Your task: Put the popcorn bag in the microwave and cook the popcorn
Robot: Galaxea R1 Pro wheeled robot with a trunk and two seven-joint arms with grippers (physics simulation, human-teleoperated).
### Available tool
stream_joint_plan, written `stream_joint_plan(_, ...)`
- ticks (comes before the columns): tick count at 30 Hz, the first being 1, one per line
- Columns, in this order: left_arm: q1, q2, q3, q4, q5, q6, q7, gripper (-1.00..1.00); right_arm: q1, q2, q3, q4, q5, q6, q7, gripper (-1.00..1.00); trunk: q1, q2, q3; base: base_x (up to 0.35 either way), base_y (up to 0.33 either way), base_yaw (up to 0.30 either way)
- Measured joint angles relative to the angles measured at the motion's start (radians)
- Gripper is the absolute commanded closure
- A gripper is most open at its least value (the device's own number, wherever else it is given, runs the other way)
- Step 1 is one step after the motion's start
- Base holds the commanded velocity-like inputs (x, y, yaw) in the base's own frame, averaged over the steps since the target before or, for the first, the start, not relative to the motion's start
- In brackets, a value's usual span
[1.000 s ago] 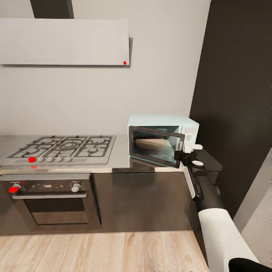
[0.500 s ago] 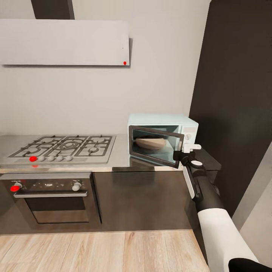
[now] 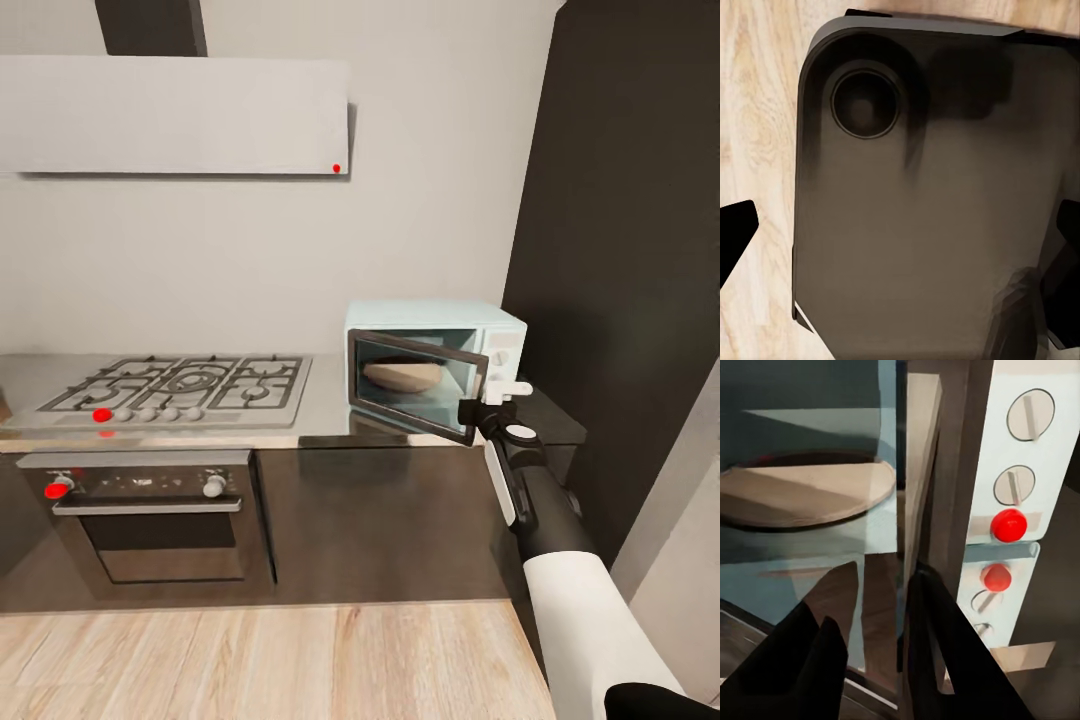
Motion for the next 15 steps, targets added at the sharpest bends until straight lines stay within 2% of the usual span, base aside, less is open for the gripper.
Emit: stream_joint_plan(15,0.000,0.002,0.000,0.000,0.000,0.000,0.000,-1.00,0.000,0.000,0.001,0.000,0.002,0.001,0.000,1.00,0.000,0.000,0.000,-0.001,0.001,0.000)
